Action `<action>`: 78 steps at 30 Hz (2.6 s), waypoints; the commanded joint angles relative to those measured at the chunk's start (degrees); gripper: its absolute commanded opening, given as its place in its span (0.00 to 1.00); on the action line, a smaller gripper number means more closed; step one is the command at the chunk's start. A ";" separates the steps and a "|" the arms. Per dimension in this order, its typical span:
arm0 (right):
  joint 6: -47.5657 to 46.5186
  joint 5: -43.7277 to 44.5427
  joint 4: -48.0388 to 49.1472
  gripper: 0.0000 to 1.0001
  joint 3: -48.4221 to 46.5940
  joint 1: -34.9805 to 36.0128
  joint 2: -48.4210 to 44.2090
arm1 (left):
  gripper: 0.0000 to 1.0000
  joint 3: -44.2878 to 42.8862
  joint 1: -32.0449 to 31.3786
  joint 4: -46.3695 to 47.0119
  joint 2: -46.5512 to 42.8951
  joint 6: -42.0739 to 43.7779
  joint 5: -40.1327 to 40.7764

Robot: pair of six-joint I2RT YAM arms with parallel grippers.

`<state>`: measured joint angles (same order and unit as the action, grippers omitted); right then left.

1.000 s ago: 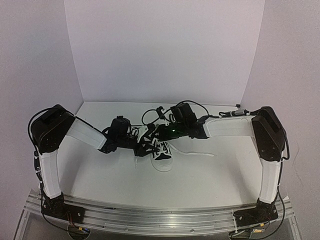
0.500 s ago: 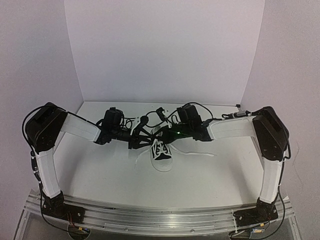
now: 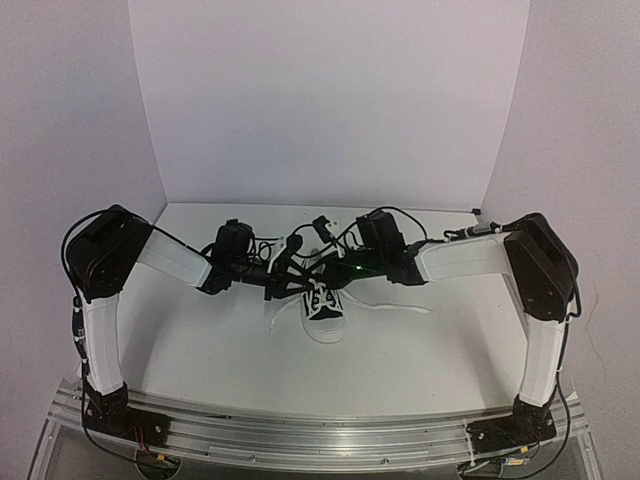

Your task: Tie the shoes

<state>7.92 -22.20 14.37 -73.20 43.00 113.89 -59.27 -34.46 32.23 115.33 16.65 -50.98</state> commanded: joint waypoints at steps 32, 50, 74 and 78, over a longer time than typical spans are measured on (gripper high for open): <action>2.08 8.00 -7.01 0.60 0.40 -0.66 -10.81 | 0.00 -2.74 -1.57 6.99 3.34 -1.40 4.54; -3.76 24.63 -55.96 0.82 1.63 -16.43 -19.15 | 0.00 -2.57 -1.67 5.92 3.47 1.38 5.02; -25.40 20.06 -57.71 0.71 -7.59 -18.07 2.40 | 0.00 -2.59 -3.16 7.93 4.29 0.03 6.24; -24.50 19.55 -57.35 0.51 -7.92 -18.12 3.95 | 0.00 -2.52 -3.15 7.93 4.36 0.12 6.31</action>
<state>-16.34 -1.26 -43.10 -79.18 24.80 116.17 -61.12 -37.46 38.05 119.79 16.51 -44.86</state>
